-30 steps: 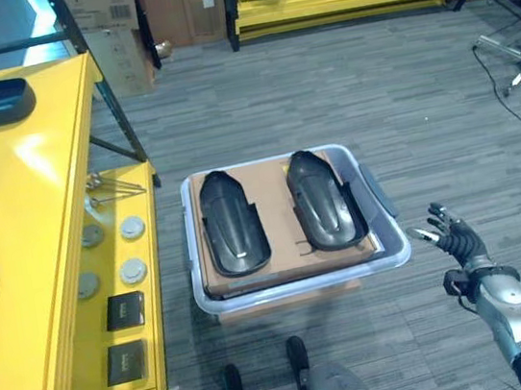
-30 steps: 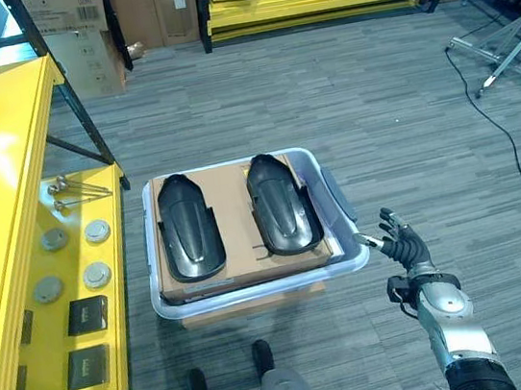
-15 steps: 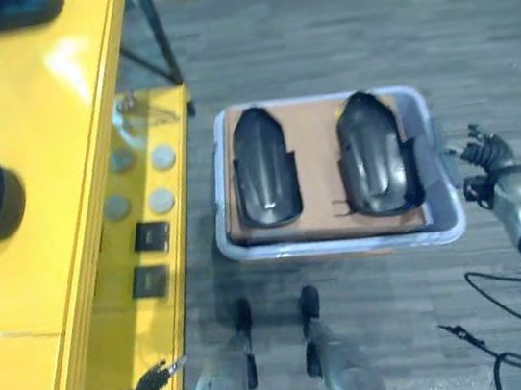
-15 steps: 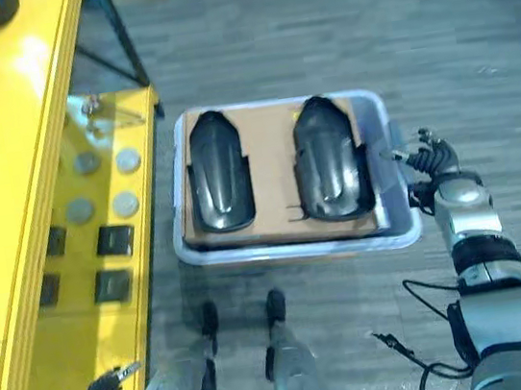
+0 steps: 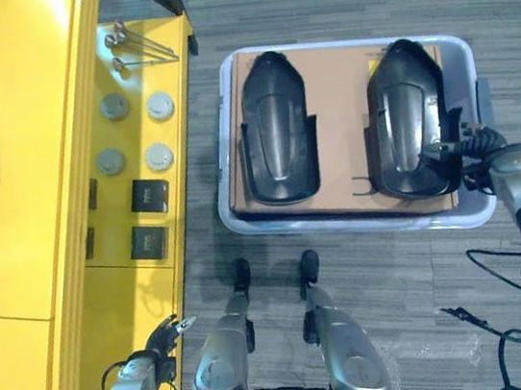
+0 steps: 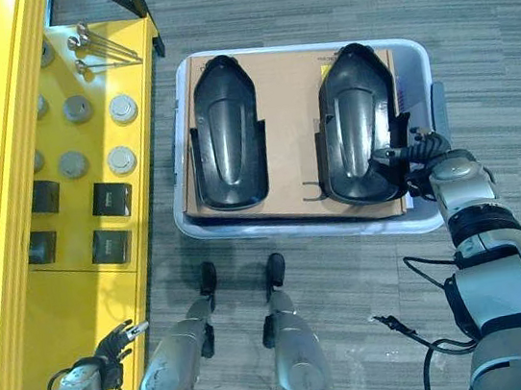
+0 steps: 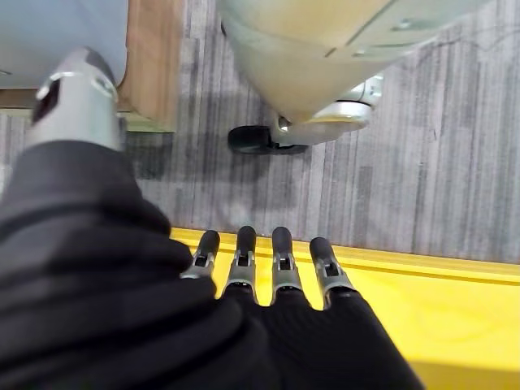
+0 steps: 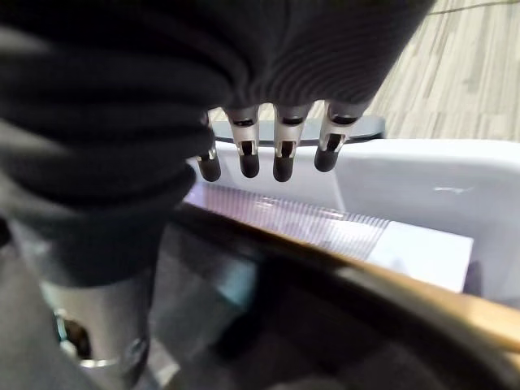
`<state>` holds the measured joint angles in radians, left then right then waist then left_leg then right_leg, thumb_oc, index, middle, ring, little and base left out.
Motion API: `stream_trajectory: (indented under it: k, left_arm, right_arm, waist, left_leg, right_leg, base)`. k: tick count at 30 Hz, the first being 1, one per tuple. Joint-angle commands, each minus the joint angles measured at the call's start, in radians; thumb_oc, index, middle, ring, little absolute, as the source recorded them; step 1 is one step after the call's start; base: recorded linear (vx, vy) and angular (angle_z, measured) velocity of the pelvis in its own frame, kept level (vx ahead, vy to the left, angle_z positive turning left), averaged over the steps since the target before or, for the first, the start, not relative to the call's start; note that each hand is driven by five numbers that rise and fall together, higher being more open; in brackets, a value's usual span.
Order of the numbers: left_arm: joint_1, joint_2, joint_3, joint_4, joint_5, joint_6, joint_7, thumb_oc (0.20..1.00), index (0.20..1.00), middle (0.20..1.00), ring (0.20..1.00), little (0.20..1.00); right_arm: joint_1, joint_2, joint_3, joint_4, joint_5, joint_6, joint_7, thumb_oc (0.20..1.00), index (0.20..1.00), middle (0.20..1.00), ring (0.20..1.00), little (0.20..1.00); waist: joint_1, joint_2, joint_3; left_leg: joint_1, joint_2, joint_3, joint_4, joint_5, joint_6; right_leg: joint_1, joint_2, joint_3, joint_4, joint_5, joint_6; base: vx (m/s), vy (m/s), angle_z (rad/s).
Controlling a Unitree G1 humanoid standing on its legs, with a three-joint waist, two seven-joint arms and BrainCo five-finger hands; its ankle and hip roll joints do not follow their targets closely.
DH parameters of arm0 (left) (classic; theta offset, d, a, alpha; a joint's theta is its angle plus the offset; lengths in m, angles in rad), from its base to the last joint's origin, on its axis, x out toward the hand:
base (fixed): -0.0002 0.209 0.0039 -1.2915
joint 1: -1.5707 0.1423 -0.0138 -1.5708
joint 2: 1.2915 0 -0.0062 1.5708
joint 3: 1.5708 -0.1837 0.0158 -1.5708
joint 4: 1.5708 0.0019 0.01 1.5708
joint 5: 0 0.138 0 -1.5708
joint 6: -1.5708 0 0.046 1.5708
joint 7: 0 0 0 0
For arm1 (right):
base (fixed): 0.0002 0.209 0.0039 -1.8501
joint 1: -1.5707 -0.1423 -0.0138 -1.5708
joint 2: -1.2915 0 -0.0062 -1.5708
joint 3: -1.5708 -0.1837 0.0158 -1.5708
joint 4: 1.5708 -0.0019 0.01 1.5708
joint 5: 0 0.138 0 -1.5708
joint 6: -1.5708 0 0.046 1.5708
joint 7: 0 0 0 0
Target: Move parts from the plastic box to the shelf.
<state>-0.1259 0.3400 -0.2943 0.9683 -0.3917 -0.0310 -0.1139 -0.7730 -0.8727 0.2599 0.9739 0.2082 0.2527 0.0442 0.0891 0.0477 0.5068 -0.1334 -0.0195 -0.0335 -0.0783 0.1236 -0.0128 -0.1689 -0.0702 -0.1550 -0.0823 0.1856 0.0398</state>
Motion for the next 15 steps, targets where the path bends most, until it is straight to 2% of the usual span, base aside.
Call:
stream_trajectory:
  k: [1, 3, 9, 11, 12, 13, 14, 15]
  left_arm:
    - [-0.001, 0.045, -0.071, -0.01, 0.0, -0.039, 0.035, 1.0, 1.0, 1.0, 1.0, 1.0]
    - [0.0, 0.051, -0.078, -0.026, 0.021, -0.049, 0.057, 1.0, 1.0, 1.0, 1.0, 1.0]
    - [0.014, 0.102, -0.087, -0.126, 0.059, -0.04, 0.149, 1.0, 1.0, 1.0, 1.0, 1.0]
    - [0.024, 0.148, -0.065, -0.256, 0.033, -0.026, 0.167, 1.0, 1.0, 1.0, 1.0, 1.0]
    - [0.024, 0.149, -0.065, -0.258, 0.033, -0.025, 0.167, 1.0, 1.0, 1.0, 1.0, 1.0]
    - [0.042, 0.189, -0.048, -0.398, 0.004, -0.009, 0.178, 1.0, 1.0, 1.0, 1.0, 1.0]
    - [0.044, 0.194, -0.046, -0.414, -0.001, 0.0, 0.177, 1.0, 1.0, 1.0, 1.0, 1.0]
    - [0.062, 0.212, -0.017, -0.519, -0.043, 0.006, 0.147, 1.0, 1.0, 1.0, 1.0, 1.0]
  right_arm:
    - [-0.053, -0.088, 0.086, 0.074, -0.131, 0.061, 0.082, 0.2, 0.2, 0.2, 0.2, 0.2]
    - [-0.047, -0.086, 0.097, 0.101, -0.135, 0.053, 0.088, 0.2, 0.2, 0.2, 0.2, 0.2]
    - [-0.01, -0.073, 0.093, 0.143, -0.08, -0.028, 0.047, 0.2, 0.2, 0.2, 0.2, 0.2]
    - [0.05, -0.07, 0.061, 0.082, -0.073, -0.088, -0.001, 0.2, 0.2, 0.2, 0.2, 0.2]
    - [0.051, -0.07, 0.059, 0.081, -0.073, -0.088, -0.001, 0.2, 0.2, 0.2, 0.2, 0.2]
    - [0.12, -0.074, 0.025, -0.035, -0.084, -0.103, -0.054, 0.2, 0.2, 0.2, 0.2, 0.2]
    - [0.128, -0.073, 0.02, -0.048, -0.087, -0.1, -0.059, 0.2, 0.2, 0.2, 0.2, 0.2]
    - [0.189, -0.069, -0.017, -0.133, -0.096, -0.124, -0.099, 0.2, 0.2, 0.2, 0.2, 0.2]
  waist:
    - [0.01, -0.019, -0.017]
    - [0.014, -0.017, -0.016]
    - [0.026, -0.005, -0.047]
    - [0.02, -0.003, -0.074]
    - [0.02, -0.004, -0.076]
    - [0.013, -0.007, -0.105]
    - [0.012, -0.008, -0.109]
    - [0.007, -0.013, -0.139]
  left_leg:
    - [-0.013, 0.024, 0.021, 0.02, -0.043, -0.013]
    - [-0.011, 0.023, 0.018, 0.019, -0.042, -0.013]
    - [0.016, 0.023, 0.005, 0.008, -0.036, -0.023]
    - [0.045, 0.029, 0.012, 0.002, -0.039, -0.031]
    - [0.042, 0.029, 0.011, 0.002, -0.036, -0.031]
    - [0.062, 0.034, 0.02, -0.001, -0.037, -0.037]
    - [0.065, 0.035, 0.022, -0.001, -0.037, -0.037]
    - [0.088, 0.04, 0.03, -0.004, -0.038, -0.04]
  right_leg:
    - [0.053, -0.035, -0.036, 0.024, -0.103, 0.04]
    - [0.057, -0.035, -0.041, 0.022, -0.103, 0.039]
    - [0.088, -0.041, -0.064, 0.009, -0.103, 0.041]
    - [0.115, -0.041, -0.072, 0.005, -0.108, 0.042]
    - [0.112, -0.042, -0.073, 0.005, -0.106, 0.042]
    - [0.13, -0.04, -0.082, 0.002, -0.107, 0.043]
    - [0.133, -0.04, -0.082, 0.002, -0.107, 0.043]
    - [0.156, -0.037, -0.087, -0.003, -0.107, 0.044]
  base:
    - [-0.05, -0.012, 0.02]
    - [-0.01, -0.012, 0.02]
    - [-0.03, -0.022, 0.11]
    - [-0.01, -0.029, 0.12]
    - [-0.02, -0.049, 0.17]
    - [-0.01, -0.033, 0.18]
    - [0.03, -0.071, 0.1]
    - [0.11, -0.082, 0.01]
